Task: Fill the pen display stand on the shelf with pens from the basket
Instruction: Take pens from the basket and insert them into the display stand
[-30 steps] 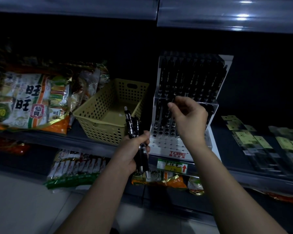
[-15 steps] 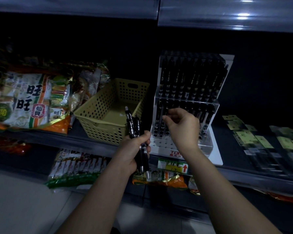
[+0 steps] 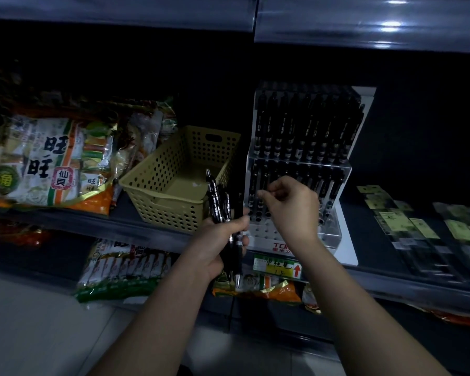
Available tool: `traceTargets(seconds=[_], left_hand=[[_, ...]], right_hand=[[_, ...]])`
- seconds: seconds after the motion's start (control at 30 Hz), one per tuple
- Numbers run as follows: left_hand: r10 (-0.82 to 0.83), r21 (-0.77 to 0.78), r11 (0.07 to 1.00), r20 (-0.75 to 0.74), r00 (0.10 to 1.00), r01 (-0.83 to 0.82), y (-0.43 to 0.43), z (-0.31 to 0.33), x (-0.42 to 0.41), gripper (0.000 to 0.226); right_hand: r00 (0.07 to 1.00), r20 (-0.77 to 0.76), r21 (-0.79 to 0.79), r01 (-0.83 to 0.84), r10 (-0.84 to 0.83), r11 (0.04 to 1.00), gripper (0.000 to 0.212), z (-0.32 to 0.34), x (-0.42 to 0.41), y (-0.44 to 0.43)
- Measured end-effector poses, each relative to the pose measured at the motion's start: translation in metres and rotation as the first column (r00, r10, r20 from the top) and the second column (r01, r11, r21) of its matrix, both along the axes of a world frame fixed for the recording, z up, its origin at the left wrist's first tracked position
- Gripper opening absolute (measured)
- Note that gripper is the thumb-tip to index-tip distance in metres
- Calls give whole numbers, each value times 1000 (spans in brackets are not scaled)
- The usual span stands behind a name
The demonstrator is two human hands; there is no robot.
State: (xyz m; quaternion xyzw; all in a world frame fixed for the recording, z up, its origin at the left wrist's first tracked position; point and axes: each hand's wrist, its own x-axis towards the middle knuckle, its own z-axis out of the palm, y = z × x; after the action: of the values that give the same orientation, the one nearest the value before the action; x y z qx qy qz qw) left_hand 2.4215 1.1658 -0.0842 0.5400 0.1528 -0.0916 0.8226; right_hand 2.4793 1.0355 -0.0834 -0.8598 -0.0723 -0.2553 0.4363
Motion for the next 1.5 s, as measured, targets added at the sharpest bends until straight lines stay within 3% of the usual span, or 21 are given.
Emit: traceTargets(seconds=[0.17,0.3,0.37,0.53,0.67,0.73,0.87,1.2,1.5], left_hand=[[-62,25,998,95,994,60,0,4,-4,21],[-71,11,997,141,987,70,-3,7,-6,9],[-88,22,996,155,984,85,-4,7,-7,6],[-114,49,993,122,986,108,-4,4,-5,18],[-85,-38,995,134,987,90,-3,3,-2,29],[-80,-64,994,139,987,90,-4,2,-2,32],[-49,-21,998,112,993,51,-7,0,0,41],[66,98,993,-6,998,-65,-12,-8,6,17],[78,113,991,5,997,-78,-13,-8,6,6]], right_hand=[[983,-138,198,-96,125,975,31,9,-5,-2],[817,-374,348,-316,440,883,26,30,-15,-4],[761,-375,423,-368,530,828,20,36,-19,-6],[822,-292,558,-270,489,785,23,37,-17,-11],[648,-345,666,-340,678,664,20,40,-15,-21],[607,-382,642,-368,697,672,12,40,-15,-24],[691,-386,582,-332,612,742,4,39,-15,-21],[917,-186,582,-186,353,792,12,50,-13,-26],[999,5,278,-45,45,959,14,40,-10,-30]])
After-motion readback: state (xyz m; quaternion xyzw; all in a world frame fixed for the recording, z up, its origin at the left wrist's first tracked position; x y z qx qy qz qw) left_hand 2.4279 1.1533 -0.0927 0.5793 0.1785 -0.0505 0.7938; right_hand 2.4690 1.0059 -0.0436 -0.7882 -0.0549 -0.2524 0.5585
